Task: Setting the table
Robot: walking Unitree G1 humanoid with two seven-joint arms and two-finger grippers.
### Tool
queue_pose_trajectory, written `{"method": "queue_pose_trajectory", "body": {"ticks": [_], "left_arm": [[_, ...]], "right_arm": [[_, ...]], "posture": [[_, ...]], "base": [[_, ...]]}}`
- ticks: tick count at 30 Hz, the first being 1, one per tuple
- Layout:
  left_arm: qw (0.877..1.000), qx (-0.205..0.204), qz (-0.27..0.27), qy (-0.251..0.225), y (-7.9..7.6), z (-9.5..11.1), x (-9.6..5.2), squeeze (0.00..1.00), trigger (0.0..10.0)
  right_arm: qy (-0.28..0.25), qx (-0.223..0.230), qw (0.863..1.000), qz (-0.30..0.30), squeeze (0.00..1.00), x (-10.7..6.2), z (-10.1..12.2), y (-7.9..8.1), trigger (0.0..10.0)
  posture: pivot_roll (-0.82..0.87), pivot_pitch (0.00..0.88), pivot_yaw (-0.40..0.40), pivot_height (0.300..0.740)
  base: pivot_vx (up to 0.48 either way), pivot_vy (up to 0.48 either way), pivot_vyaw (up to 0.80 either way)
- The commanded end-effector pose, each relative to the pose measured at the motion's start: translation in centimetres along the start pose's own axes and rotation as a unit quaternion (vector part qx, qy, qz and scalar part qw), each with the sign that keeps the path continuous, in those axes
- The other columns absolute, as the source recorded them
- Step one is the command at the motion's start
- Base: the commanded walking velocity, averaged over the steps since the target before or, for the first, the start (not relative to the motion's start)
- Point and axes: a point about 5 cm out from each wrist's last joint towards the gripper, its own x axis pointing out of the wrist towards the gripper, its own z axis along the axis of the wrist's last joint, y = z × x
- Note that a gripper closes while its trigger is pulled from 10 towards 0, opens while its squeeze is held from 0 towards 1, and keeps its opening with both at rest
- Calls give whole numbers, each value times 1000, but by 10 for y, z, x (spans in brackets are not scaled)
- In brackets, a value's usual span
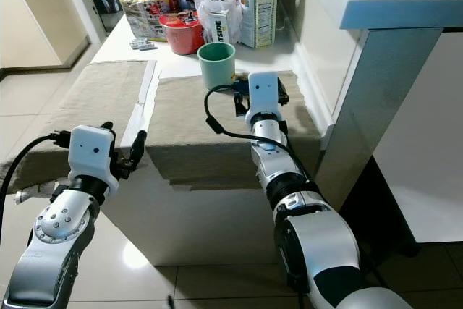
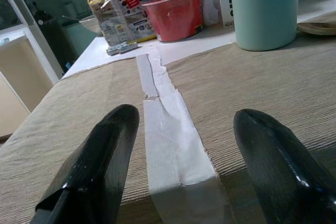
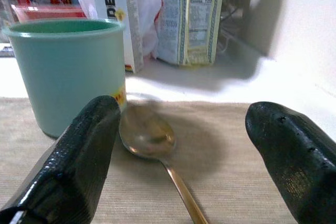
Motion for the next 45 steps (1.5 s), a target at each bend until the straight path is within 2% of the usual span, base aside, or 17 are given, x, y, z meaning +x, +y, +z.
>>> {"method": "queue_pose_trajectory", "body": {"ticks": [1, 4, 5, 7, 21, 24, 27, 31, 34, 45], "left_arm": [[1000, 8, -2, -8, 1, 4, -1, 0, 10000], [1000, 9, -2, -8, 1, 5, -1, 0, 10000], [1000, 9, -2, -7, 1, 5, -2, 0, 10000], [1000, 9, -2, -7, 2, 5, -2, 0, 10000], [1000, 8, -6, -5, -1, 4, -1, 0, 10000], [1000, 8, -6, -4, -1, 4, -1, 0, 10000], [1000, 8, -6, -5, -1, 4, -1, 0, 10000], [1000, 7, -6, -5, -1, 4, -1, 0, 10000], [1000, 7, -6, -5, -1, 4, -1, 0, 10000], [1000, 7, -6, -5, -2, 5, 0, 0, 10000]], "right_arm": [[-4, -1, 1000, 1, 0, 4, 7, 2, 10000], [15, -2, 1000, 8, 0, 3, 2, 3, 10000], [40, 19, 999, 10, 0, 2, -4, 4, 10000], [48, 27, 998, 10, 0, 2, -6, 4, 10000], [116, -3, 993, 30, 0, -6, -28, 7, 10000], [153, -11, 988, 32, 0, -10, -38, 6, 10000], [166, -9, 986, 32, 0, -12, -42, 6, 10000], [240, -27, 970, 39, 0, -21, -61, 5, 10000], [261, -31, 964, 46, 0, -24, -66, 6, 10000], [285, -34, 957, 47, 0, -27, -71, 5, 10000]], "posture": [[-11, 2, 104, 740], [-7, 5, 105, 740], [-7, 7, 105, 740], [-6, 8, 105, 740], [-12, 16, 109, 740], [-11, 19, 108, 740], [-11, 19, 108, 740], [-11, 19, 107, 740], [-12, 18, 107, 740], [-13, 18, 103, 740]], "base": [[0, 0, 0], [0, 0, 0], [0, 0, 0], [0, 0, 0], [0, 0, 0], [0, 0, 0], [0, 0, 0], [0, 0, 0], [0, 0, 0], [0, 0, 0]]}}
